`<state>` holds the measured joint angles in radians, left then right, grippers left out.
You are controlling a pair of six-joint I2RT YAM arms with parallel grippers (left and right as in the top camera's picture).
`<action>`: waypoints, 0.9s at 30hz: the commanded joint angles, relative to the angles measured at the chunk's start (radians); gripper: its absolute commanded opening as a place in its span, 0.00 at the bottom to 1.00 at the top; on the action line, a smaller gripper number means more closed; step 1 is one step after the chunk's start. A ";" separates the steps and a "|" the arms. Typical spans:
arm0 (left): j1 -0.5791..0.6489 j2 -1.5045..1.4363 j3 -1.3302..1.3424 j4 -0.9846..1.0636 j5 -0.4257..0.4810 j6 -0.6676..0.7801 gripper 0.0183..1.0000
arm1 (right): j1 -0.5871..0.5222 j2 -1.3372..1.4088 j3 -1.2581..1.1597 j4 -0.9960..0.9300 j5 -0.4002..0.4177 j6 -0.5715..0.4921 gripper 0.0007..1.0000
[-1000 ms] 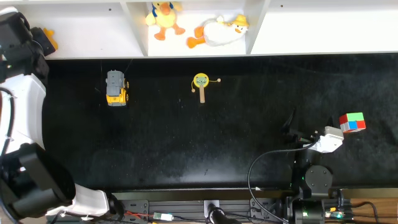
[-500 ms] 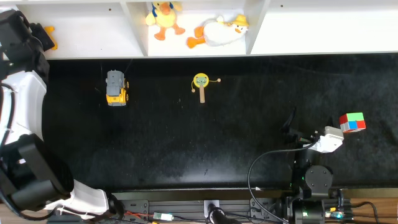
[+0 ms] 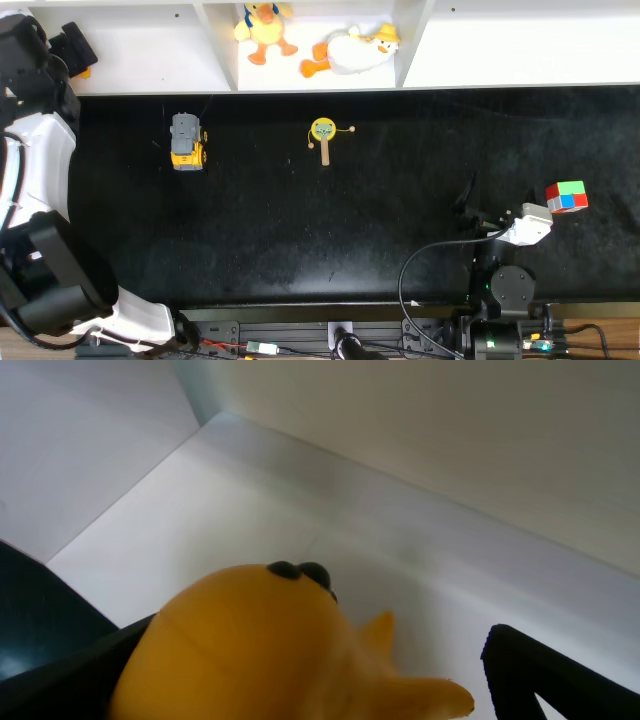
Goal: Store Toys
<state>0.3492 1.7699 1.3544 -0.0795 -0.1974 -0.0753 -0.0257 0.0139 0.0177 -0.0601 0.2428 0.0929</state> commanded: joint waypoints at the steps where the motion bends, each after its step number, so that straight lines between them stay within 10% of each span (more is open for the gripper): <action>1: 0.003 0.024 0.002 0.017 0.013 -0.003 1.00 | -0.001 -0.010 -0.013 0.007 0.002 -0.003 1.00; 27: 0.002 -0.031 -0.002 0.012 -0.026 0.001 1.00 | -0.001 -0.010 -0.013 0.007 0.002 -0.003 1.00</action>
<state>0.3492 1.7805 1.3544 -0.0532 -0.1982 -0.0753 -0.0257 0.0139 0.0177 -0.0605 0.2428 0.0929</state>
